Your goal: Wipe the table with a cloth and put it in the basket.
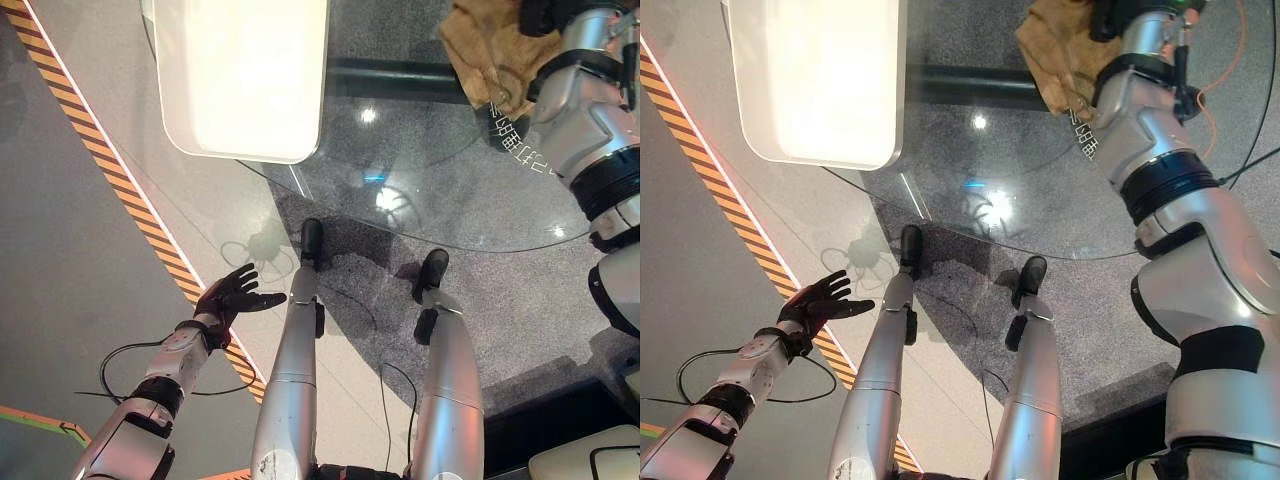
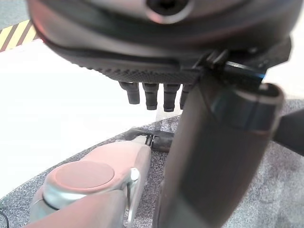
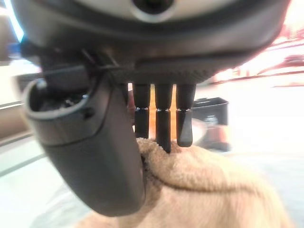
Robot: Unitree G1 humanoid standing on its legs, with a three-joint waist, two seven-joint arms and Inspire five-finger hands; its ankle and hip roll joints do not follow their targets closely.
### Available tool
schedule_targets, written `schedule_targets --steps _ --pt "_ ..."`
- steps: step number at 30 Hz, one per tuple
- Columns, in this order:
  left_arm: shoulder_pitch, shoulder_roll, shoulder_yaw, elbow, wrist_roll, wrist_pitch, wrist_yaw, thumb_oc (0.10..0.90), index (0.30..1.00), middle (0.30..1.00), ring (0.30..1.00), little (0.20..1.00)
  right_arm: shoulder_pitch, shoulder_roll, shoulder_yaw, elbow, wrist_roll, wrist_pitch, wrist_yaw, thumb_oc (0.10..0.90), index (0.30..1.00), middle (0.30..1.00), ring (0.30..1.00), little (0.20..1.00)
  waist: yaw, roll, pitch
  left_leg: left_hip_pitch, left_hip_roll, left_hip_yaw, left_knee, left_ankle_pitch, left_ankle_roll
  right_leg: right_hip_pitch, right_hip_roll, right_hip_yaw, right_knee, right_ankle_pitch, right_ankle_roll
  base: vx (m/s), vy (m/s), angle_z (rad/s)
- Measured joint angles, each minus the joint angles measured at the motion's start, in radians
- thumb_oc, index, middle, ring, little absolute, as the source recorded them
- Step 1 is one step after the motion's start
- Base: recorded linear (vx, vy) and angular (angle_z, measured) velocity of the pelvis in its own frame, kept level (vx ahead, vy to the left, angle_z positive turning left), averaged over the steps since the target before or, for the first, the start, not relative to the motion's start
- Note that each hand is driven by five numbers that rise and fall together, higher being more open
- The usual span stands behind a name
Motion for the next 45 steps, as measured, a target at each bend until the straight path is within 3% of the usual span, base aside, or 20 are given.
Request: schedule_targets --steps 10,18,30,34,37,45 --pt "0.009 -0.031 0.003 0.001 0.017 -0.030 0.004 0.800 0.900 0.900 0.900 0.900 0.051 0.023 0.000 -0.130 -0.085 0.003 0.081 0.100 0.300 0.300 0.300 0.200 0.027 0.001 0.000 0.000 0.001 0.000 -0.007 0.002 -0.003 -0.016 -0.002 0.001 0.027 -0.016 -0.006 0.00 0.000 0.00" --pt "0.009 -0.064 0.004 0.001 0.038 -0.038 0.009 0.800 0.900 0.900 0.900 0.900 0.098 0.018 -0.001 -0.254 -0.145 0.005 0.149 0.100 0.300 0.300 0.300 0.200 0.024 0.002 -0.001 0.001 0.002 0.000 -0.014 0.004 -0.006 -0.018 -0.001 0.001 0.027 -0.019 -0.007 0.00 0.000 0.00" --pt "0.009 -0.070 0.013 0.001 0.028 -0.054 0.031 0.800 0.900 0.900 0.900 0.900 0.128 0.024 -0.007 -0.293 -0.176 0.012 0.177 0.100 0.300 0.300 0.300 0.200 0.023 0.002 -0.001 0.006 0.002 0.002 -0.014 0.004 -0.006 -0.016 -0.001 0.004 0.030 -0.019 -0.008 0.00 0.000 0.00" --pt "0.010 -0.081 0.049 -0.014 -0.040 -0.095 0.101 0.800 0.900 0.900 0.900 0.900 0.129 0.024 -0.008 -0.291 -0.175 0.012 0.173 0.100 0.300 0.300 0.300 0.200 0.023 0.002 -0.001 0.006 0.002 0.002 -0.014 0.004 -0.006 -0.016 -0.001 0.004 0.031 -0.019 -0.008 0.00 -0.009 0.00" --pt "0.005 -0.077 0.140 -0.062 -0.085 -0.169 0.230 0.800 0.900 0.900 0.900 0.900 0.131 0.026 -0.008 -0.279 -0.152 0.011 0.140 0.100 0.300 0.300 0.300 0.200 0.026 0.002 -0.001 0.006 0.002 0.001 -0.013 0.005 -0.007 -0.016 -0.001 0.004 0.034 -0.020 -0.008 -0.01 -0.052 0.01" --pt "-0.077 -0.024 0.225 -0.186 -0.077 -0.324 0.520 0.800 0.900 0.900 0.900 0.900 0.169 0.035 -0.100 -0.233 -0.024 -0.015 0.015 0.100 0.300 0.300 0.300 0.200 0.038 0.002 -0.001 -0.001 0.002 -0.010 -0.015 0.014 -0.013 -0.024 -0.001 -0.004 0.044 -0.027 -0.012 -0.03 -0.028 0.03"
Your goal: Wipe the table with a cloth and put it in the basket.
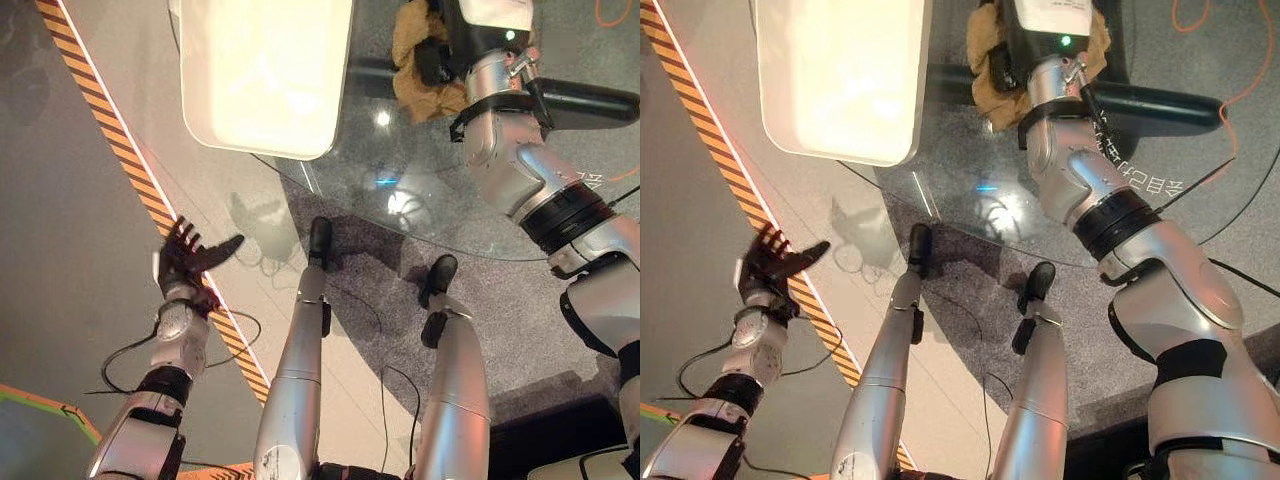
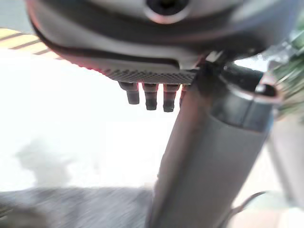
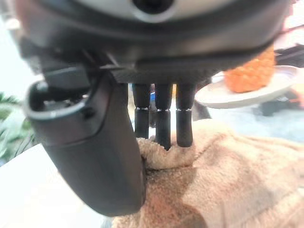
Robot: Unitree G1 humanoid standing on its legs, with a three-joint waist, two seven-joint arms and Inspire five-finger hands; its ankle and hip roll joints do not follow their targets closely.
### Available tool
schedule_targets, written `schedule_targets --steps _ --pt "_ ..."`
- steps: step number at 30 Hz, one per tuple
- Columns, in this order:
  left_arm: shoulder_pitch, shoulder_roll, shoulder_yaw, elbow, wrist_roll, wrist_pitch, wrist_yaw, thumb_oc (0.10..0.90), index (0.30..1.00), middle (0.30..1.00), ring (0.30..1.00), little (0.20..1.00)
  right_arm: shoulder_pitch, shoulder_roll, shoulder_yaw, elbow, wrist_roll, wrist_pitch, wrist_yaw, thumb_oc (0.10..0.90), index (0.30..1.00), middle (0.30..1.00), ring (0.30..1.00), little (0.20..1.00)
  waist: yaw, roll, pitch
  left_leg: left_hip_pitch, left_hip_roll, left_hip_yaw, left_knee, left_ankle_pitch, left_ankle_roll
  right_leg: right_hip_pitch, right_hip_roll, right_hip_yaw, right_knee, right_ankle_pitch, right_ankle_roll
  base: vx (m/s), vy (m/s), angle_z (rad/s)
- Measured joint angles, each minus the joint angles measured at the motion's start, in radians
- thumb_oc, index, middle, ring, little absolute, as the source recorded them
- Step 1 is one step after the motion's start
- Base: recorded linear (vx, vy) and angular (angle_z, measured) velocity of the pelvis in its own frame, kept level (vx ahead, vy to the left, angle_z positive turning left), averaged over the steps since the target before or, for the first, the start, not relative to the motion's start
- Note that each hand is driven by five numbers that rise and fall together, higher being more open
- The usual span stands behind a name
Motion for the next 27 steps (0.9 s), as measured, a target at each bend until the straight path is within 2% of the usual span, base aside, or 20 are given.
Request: schedule_targets --steps 6,9,12,17,20,27 --pt "-0.103 0.027 0.035 -0.075 0.124 -0.095 0.253 0.800 0.900 0.900 0.900 0.900 0.080 -0.002 -0.117 -0.074 0.022 -0.022 -0.075 0.100 0.300 0.300 0.300 0.200 -0.016 -0.001 0.000 -0.034 0.000 -0.009 -0.001 -0.002 0.003 -0.025 0.002 -0.009 -0.003 0.001 -0.001 0.00 -0.007 0.00" --pt "-0.123 0.031 0.053 -0.136 0.221 -0.139 0.337 0.800 0.900 0.900 0.900 0.900 0.134 -0.004 -0.159 -0.146 0.022 -0.029 -0.088 0.100 0.300 0.300 0.300 0.200 -0.034 -0.006 0.003 -0.040 -0.001 -0.010 0.001 0.000 0.000 -0.025 0.002 -0.009 -0.011 0.001 -0.001 0.00 0.000 0.00" --pt "-0.145 0.031 0.053 -0.220 0.292 -0.162 0.373 0.800 0.900 0.900 0.900 0.900 0.207 -0.003 -0.224 -0.215 0.022 -0.039 -0.103 0.100 0.300 0.300 0.300 0.200 -0.039 -0.018 0.005 -0.040 -0.001 -0.010 0.001 -0.003 0.004 -0.024 0.002 -0.009 -0.011 0.001 -0.001 0.00 0.000 0.00" --pt "-0.148 0.030 0.052 -0.343 0.396 -0.174 0.380 0.800 0.900 0.900 0.900 0.900 0.314 -0.003 -0.311 -0.309 0.017 -0.060 -0.103 0.100 0.300 0.300 0.300 0.200 -0.070 -0.045 0.007 -0.040 -0.002 -0.008 0.001 -0.004 0.006 -0.024 0.002 -0.007 -0.013 0.001 -0.001 0.00 0.000 0.00" --pt "-0.132 0.030 0.052 -0.419 0.411 -0.174 0.367 0.800 0.900 0.900 0.900 0.900 0.379 -0.001 -0.365 -0.361 -0.019 -0.071 -0.103 0.100 0.300 0.300 0.300 0.200 -0.087 -0.049 0.007 -0.040 -0.002 -0.006 0.002 -0.005 0.006 -0.024 0.003 -0.004 -0.013 0.001 -0.001 0.00 0.000 0.00" --pt "-0.085 0.028 0.048 -0.538 0.443 -0.172 0.220 0.800 0.900 0.900 0.900 0.900 0.491 -0.001 -0.442 -0.455 -0.088 -0.085 -0.099 0.100 0.300 0.300 0.300 0.200 -0.107 -0.053 0.009 -0.039 -0.002 0.005 0.003 -0.008 0.011 -0.025 0.004 0.006 -0.021 0.005 0.004 0.00 0.015 -0.01"
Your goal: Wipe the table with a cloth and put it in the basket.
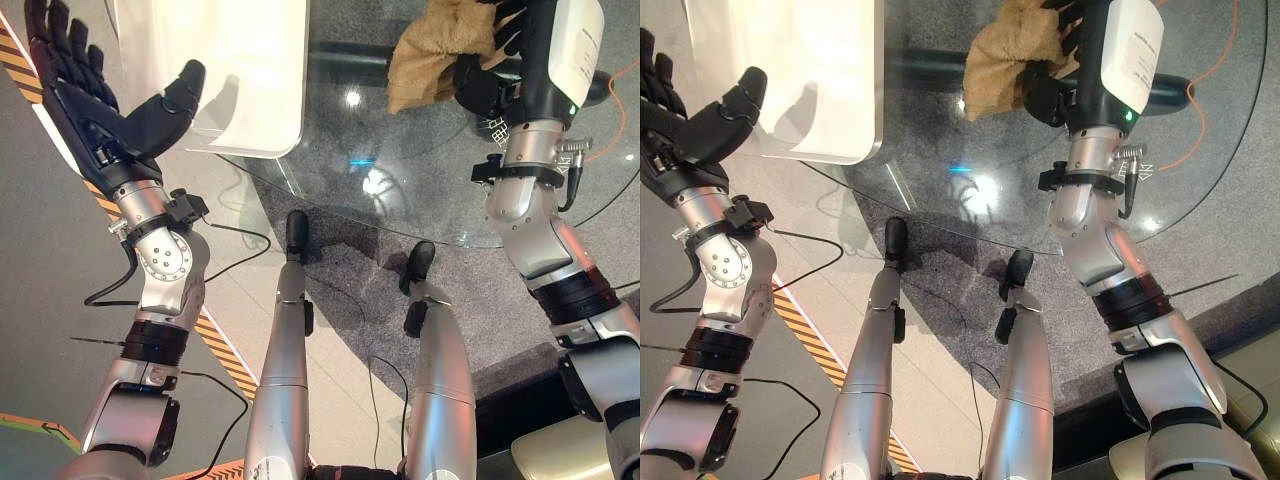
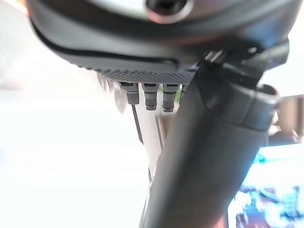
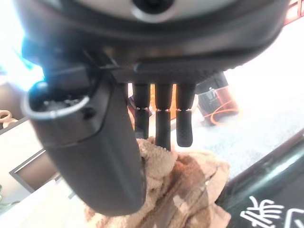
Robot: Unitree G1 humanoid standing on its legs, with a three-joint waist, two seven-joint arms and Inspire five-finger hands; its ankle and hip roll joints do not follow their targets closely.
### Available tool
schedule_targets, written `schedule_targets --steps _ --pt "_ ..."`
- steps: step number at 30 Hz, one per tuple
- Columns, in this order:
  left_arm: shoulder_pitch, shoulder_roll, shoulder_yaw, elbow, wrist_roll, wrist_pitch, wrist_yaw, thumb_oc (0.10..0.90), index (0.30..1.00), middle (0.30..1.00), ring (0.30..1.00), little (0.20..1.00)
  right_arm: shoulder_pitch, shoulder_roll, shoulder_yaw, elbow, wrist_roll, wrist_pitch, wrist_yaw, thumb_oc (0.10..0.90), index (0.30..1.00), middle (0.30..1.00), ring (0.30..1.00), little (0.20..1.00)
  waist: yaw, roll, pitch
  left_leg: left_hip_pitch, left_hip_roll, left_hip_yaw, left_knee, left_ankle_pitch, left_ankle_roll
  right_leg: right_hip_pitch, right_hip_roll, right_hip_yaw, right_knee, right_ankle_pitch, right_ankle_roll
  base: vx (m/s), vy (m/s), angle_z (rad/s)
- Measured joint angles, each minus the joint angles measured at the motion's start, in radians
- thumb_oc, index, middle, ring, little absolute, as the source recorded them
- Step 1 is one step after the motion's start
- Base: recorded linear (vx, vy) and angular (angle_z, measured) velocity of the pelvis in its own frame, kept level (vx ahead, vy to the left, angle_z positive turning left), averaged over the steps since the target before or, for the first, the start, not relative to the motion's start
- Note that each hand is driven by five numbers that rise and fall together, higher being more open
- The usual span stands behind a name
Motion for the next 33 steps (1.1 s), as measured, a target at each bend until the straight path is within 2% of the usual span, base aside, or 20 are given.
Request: schedule_targets --steps 4,12,23,33 --pt "0.017 0.000 -0.007 -0.058 0.022 0.018 -0.100 0.800 0.900 0.900 0.900 0.900 0.039 0.000 -0.018 -0.032 -0.035 -0.023 0.009 0.100 0.300 0.300 0.300 0.200 -0.013 -0.001 0.000 0.000 0.000 0.002 0.003 -0.002 0.002 0.000 0.000 0.002 0.001 0.000 0.001 0.00 0.000 0.00" --pt "0.016 0.006 -0.058 -0.068 0.065 0.078 -0.215 0.800 0.900 0.900 0.900 0.900 0.066 0.000 -0.034 -0.056 -0.067 -0.063 0.032 0.100 0.300 0.300 0.300 0.200 -0.025 -0.001 0.000 0.002 -0.001 0.022 0.014 -0.010 0.011 -0.002 0.001 0.022 -0.002 0.007 0.007 0.00 0.019 -0.03" --pt "-0.029 0.057 -0.114 -0.068 0.179 0.146 -0.239 0.800 0.900 0.900 0.900 0.900 0.099 -0.002 -0.036 -0.136 -0.076 -0.100 0.062 0.100 0.300 0.300 0.300 0.200 -0.046 -0.001 0.000 0.003 0.001 0.031 0.014 -0.012 0.014 -0.003 0.003 0.031 -0.014 0.013 0.010 0.00 0.008 -0.01" --pt "-0.075 0.058 -0.143 -0.068 0.221 0.168 -0.234 0.800 0.900 0.900 0.900 0.900 0.099 -0.002 -0.036 -0.200 -0.087 -0.124 0.080 0.100 0.300 0.300 0.300 0.200 -0.065 -0.001 0.001 0.011 0.002 0.047 0.013 -0.013 0.016 -0.003 0.006 0.049 -0.018 0.018 0.013 0.00 0.002 -0.02"
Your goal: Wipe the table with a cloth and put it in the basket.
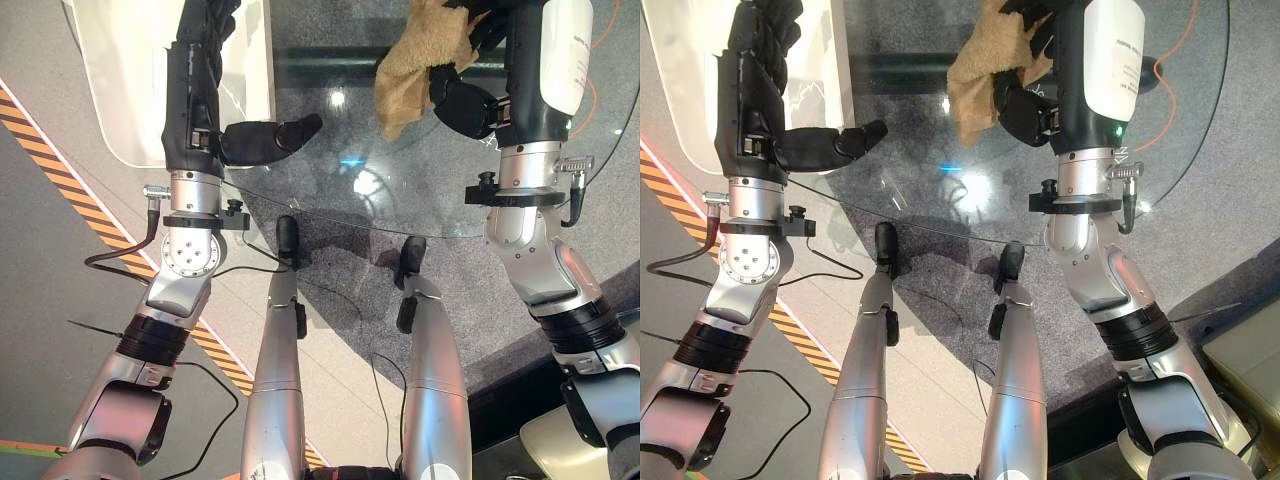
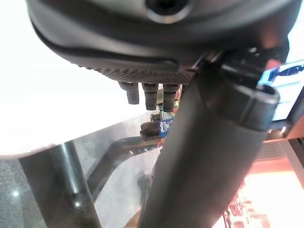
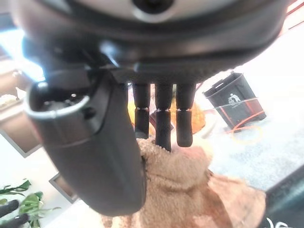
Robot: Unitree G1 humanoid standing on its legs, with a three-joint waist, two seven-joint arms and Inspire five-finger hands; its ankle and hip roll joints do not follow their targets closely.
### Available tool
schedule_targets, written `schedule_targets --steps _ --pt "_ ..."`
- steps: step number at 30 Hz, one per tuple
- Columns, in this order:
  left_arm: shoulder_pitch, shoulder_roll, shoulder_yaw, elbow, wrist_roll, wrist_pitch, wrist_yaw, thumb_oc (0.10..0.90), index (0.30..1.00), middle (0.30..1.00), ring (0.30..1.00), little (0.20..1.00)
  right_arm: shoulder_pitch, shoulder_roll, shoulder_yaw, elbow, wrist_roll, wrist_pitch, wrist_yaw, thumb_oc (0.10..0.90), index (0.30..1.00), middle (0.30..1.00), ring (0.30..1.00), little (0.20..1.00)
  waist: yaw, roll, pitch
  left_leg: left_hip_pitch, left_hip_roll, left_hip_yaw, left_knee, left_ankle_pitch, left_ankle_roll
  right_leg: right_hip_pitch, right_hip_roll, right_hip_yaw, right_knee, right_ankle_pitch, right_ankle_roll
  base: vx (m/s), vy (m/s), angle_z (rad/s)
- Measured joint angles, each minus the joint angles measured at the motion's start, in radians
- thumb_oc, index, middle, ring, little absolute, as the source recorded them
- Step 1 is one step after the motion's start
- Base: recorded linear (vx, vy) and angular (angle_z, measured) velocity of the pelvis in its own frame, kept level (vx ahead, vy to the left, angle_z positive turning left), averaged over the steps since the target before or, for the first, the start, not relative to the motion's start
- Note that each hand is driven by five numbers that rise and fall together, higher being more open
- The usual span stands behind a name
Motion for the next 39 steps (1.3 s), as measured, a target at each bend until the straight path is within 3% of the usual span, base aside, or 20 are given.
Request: schedule_targets --steps 20,39 --pt "-0.040 -0.019 -0.020 -0.005 0.039 0.057 -0.026 0.800 0.900 0.900 0.900 0.900 -0.002 0.002 0.001 -0.081 0.002 -0.055 0.058 0.100 0.300 0.300 0.300 0.200 -0.012 0.000 0.000 0.005 0.009 0.010 -0.002 -0.005 0.000 0.000 0.010 0.010 -0.007 0.002 0.001 0.00 0.002 -0.01" --pt "-0.081 -0.045 -0.077 -0.028 0.033 0.150 -0.116 0.800 0.900 0.900 0.900 0.900 -0.030 0.042 0.018 -0.120 0.089 -0.093 0.166 0.100 0.300 0.300 0.300 0.200 -0.022 0.000 0.000 0.012 0.010 0.015 0.000 -0.005 0.000 0.000 0.010 0.016 -0.001 0.003 0.000 0.00 0.000 0.00"
